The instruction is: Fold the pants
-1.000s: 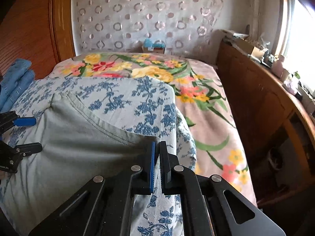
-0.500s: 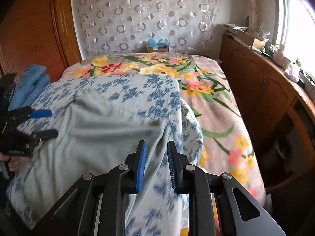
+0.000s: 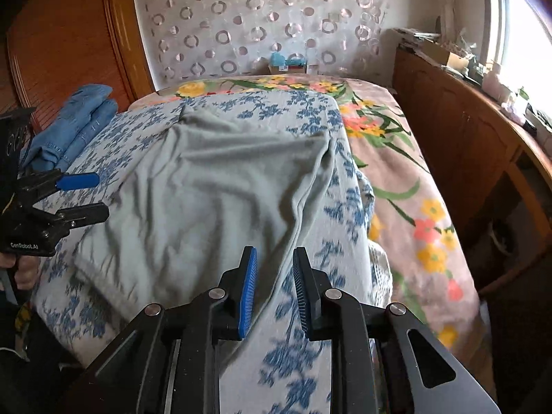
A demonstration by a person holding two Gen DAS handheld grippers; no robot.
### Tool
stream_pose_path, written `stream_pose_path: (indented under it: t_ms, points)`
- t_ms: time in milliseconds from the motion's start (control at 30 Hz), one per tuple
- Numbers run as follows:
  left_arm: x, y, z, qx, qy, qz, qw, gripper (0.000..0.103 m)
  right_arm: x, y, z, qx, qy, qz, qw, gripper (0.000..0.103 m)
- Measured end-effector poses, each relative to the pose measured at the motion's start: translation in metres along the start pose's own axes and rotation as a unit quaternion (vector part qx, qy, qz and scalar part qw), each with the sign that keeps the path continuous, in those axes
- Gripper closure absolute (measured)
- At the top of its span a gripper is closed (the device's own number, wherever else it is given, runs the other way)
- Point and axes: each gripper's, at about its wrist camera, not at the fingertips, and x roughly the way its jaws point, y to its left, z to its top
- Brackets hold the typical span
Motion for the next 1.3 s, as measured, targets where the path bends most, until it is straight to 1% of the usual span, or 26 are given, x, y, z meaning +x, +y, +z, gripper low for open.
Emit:
stream_pose_path:
  t_ms: [133, 267, 367, 400, 467, 533, 600, 733, 767, 800, 833, 867, 900, 967, 1033, 1100, 1167, 1267, 1300]
  points:
    - [-0.008, -0.003, -0.014, -0.004, -0.001, 0.004, 1.0000, 0.022, -0.009, 0.004, -0.012, 0.015, 0.005, 0.002, 1.000, 0.081]
    - [-0.018, -0.008, -0.027, -0.017, -0.011, -0.010, 0.9997, 0.023, -0.018, 0.014, -0.021, 0.029, 0.005, 0.009, 1.000, 0.081]
    - [-0.022, -0.010, -0.033, -0.030, -0.015, -0.022, 0.9992, 0.033, -0.025, 0.020, -0.028, 0.035, 0.002, 0.012, 0.999, 0.081]
    - [-0.023, -0.009, -0.034, -0.035, -0.016, -0.026, 0.9989, 0.035, -0.027, 0.021, -0.030, 0.036, 0.001, 0.010, 0.999, 0.081]
    - [-0.022, -0.010, -0.036, -0.041, -0.014, -0.031, 0.9985, 0.047, -0.030, 0.026, -0.035, 0.035, 0.000, 0.009, 0.999, 0.081]
    - [-0.018, -0.010, -0.040, -0.048, -0.006, -0.035, 0.9982, 0.051, -0.031, 0.026, -0.039, 0.036, 0.001, 0.007, 0.999, 0.081]
    - [-0.014, -0.013, -0.043, -0.052, 0.002, -0.039, 0.9979, 0.052, -0.031, 0.026, -0.042, 0.040, 0.002, 0.011, 0.999, 0.081]
    - [-0.010, -0.017, -0.046, -0.060, 0.006, -0.053, 0.9968, 0.052, -0.030, 0.026, -0.046, 0.045, -0.003, 0.020, 0.999, 0.081]
    - [-0.010, -0.021, -0.047, -0.057, 0.004, -0.045, 0.9973, 0.052, -0.029, 0.026, -0.047, 0.045, -0.005, 0.022, 0.999, 0.081]
    - [-0.010, -0.022, -0.046, -0.056, 0.003, -0.042, 0.9975, 0.052, -0.029, 0.027, -0.049, 0.045, -0.010, 0.026, 0.999, 0.085]
    - [-0.010, -0.024, -0.046, -0.054, 0.004, -0.040, 0.9977, 0.056, -0.029, 0.029, -0.050, 0.043, -0.014, 0.033, 0.998, 0.093]
    - [-0.010, -0.026, -0.047, -0.053, 0.004, -0.041, 0.9977, 0.066, -0.031, 0.030, -0.051, 0.039, -0.022, 0.034, 0.998, 0.093]
    - [-0.010, -0.028, -0.047, -0.051, 0.004, -0.038, 0.9980, 0.070, -0.034, 0.033, -0.052, 0.036, -0.032, 0.032, 0.998, 0.094]
    - [-0.012, -0.029, -0.047, -0.047, -0.001, -0.029, 0.9985, 0.083, -0.039, 0.035, -0.053, 0.038, -0.049, 0.041, 0.997, 0.095]
    - [-0.019, -0.029, -0.048, -0.049, -0.011, -0.021, 0.9985, 0.088, -0.045, 0.038, -0.055, 0.037, -0.061, 0.049, 0.996, 0.096]
    - [-0.024, -0.027, -0.049, -0.054, -0.019, -0.019, 0.9982, 0.089, -0.048, 0.038, -0.059, 0.040, -0.065, 0.049, 0.996, 0.096]
    - [-0.025, -0.025, -0.051, -0.058, -0.018, -0.017, 0.9980, 0.089, -0.048, 0.038, -0.064, 0.040, -0.067, 0.047, 0.996, 0.096]
    - [-0.023, -0.024, -0.055, -0.064, -0.012, -0.014, 0.9978, 0.089, -0.045, 0.038, -0.072, 0.044, -0.066, 0.017, 0.997, 0.094]
    - [-0.022, -0.024, -0.055, -0.065, -0.010, -0.013, 0.9978, 0.089, -0.043, 0.036, -0.074, 0.051, -0.064, 0.019, 0.996, 0.088]
